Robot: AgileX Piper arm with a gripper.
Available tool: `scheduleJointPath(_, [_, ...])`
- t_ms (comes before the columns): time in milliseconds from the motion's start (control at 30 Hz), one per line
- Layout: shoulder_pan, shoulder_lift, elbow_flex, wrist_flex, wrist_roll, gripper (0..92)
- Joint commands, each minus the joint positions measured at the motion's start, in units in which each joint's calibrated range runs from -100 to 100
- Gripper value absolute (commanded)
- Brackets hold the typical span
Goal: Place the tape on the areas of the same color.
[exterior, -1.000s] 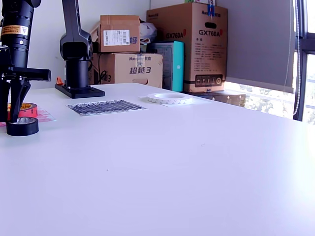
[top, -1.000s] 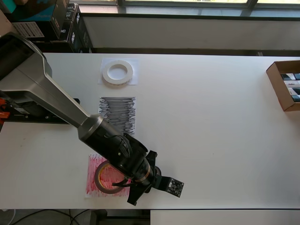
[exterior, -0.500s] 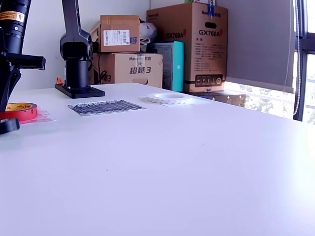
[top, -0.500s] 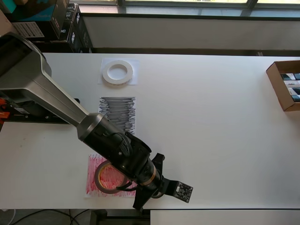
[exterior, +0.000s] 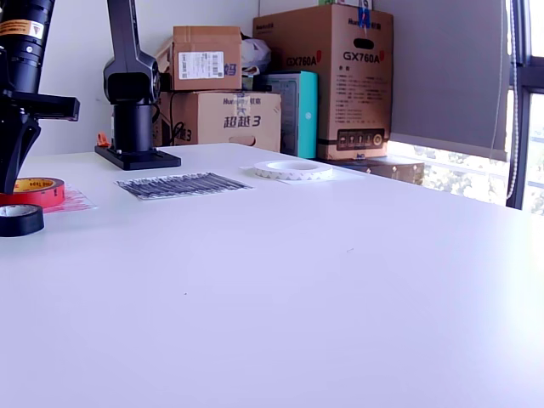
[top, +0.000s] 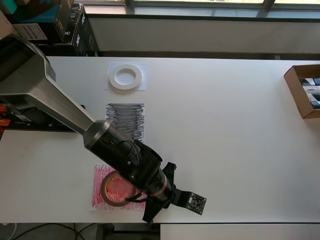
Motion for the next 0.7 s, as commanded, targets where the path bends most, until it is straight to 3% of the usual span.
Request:
scheduleJointPath(0, [-0.03, 0.60, -0.19, -0.29, -0.49, 36.7])
scheduleJointPath(100, [1.24, 0.60, -0.19, -0.37, -0.24, 42.3])
scheduleJointPath(667, [3.60, 2.38, 0.62, -0.63, 0.25, 42.5])
